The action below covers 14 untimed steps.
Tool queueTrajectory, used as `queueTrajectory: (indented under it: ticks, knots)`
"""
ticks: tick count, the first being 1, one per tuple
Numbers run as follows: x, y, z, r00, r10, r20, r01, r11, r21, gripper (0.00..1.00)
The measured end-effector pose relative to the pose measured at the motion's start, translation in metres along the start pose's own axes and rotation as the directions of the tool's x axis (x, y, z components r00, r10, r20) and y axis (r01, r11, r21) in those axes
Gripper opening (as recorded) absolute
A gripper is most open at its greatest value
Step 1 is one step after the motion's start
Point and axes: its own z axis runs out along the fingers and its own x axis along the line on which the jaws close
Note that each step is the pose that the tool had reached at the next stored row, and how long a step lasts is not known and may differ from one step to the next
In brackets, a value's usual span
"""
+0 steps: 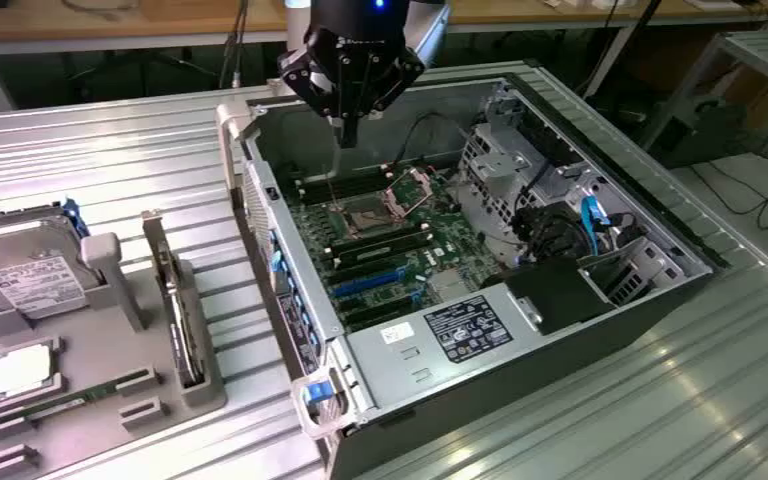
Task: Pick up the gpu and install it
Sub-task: 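Reach for the gpu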
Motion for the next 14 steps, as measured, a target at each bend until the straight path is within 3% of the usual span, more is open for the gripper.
queueTrajectory:
  ticks: [2, 5, 14]
  knots:
    - [0.002, -0.0002, -0.0001, 1.0000, 0.000, 0.0000, 0.000, 1.0000, 0.0001, 0.11]
    - [0.015, -0.0011, -0.0004, 1.0000, 0.000, 0.0000, 0.000, 1.0000, 0.0000, 0.11]
    - [0.023, -0.0017, -0.0005, 1.0000, 0.000, 0.0000, 0.000, 1.0000, 0.0001, 0.11]
